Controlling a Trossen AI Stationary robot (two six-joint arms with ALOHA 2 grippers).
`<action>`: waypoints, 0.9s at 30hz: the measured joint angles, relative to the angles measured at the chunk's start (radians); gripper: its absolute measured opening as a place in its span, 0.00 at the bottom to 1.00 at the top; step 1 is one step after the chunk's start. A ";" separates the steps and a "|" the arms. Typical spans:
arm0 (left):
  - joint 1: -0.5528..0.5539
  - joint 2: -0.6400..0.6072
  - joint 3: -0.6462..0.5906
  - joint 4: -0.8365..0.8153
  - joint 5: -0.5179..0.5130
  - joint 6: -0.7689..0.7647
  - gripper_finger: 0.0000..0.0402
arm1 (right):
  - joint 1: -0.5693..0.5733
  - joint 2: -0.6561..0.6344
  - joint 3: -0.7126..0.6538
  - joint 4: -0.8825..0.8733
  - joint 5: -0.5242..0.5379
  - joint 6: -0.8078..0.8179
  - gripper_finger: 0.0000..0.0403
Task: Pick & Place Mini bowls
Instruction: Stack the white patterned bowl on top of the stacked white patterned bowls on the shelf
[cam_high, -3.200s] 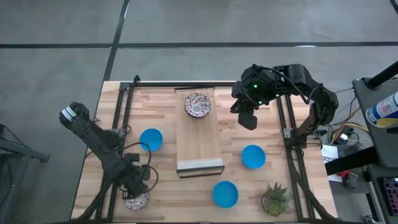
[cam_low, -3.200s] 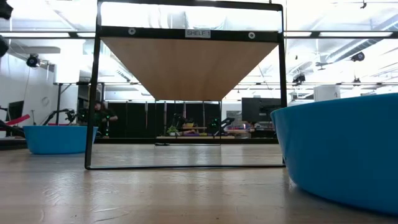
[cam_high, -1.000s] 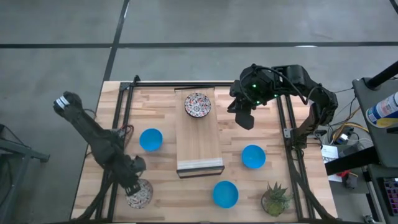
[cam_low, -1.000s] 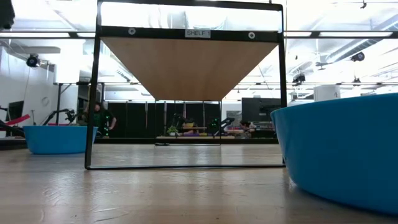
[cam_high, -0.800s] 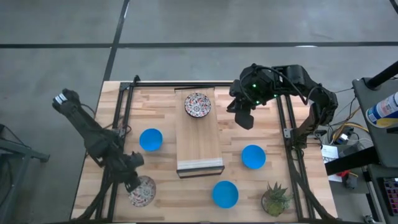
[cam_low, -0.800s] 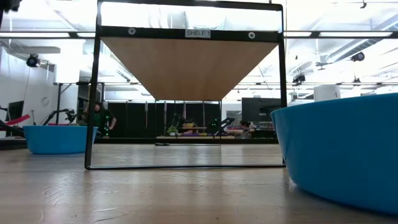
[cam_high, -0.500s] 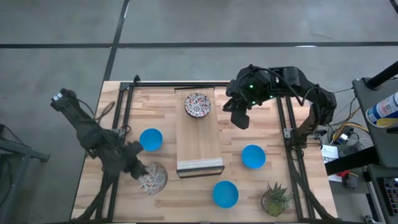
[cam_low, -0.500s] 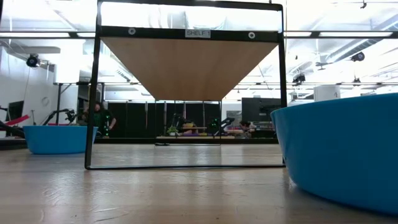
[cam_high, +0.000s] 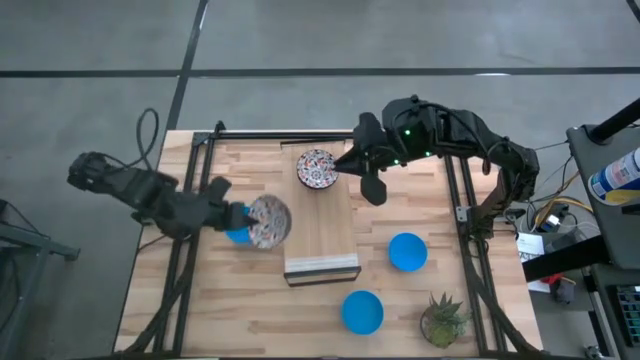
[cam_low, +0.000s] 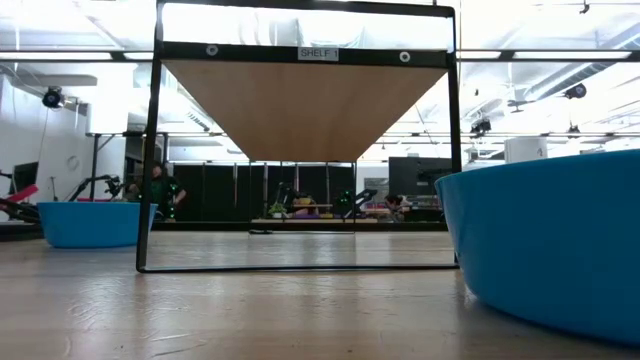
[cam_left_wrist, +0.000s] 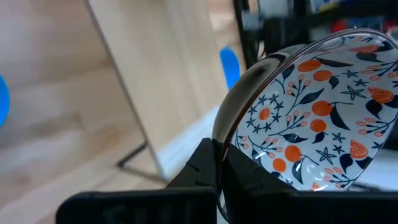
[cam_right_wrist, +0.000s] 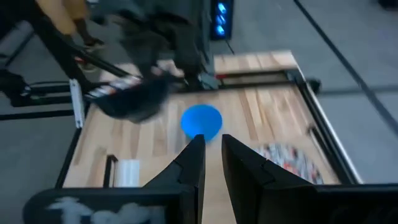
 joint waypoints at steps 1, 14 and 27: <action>0.033 0.005 0.009 -0.001 0.010 0.012 0.00 | 0.000 0.000 0.000 0.015 -0.018 -0.020 0.13; 0.472 0.193 0.133 -0.005 0.268 0.236 0.00 | 0.002 -0.012 0.000 0.036 -0.202 -0.180 0.13; 0.712 0.472 0.337 -0.021 0.400 0.436 0.00 | 0.002 -0.142 -0.122 0.053 -0.205 -0.211 0.09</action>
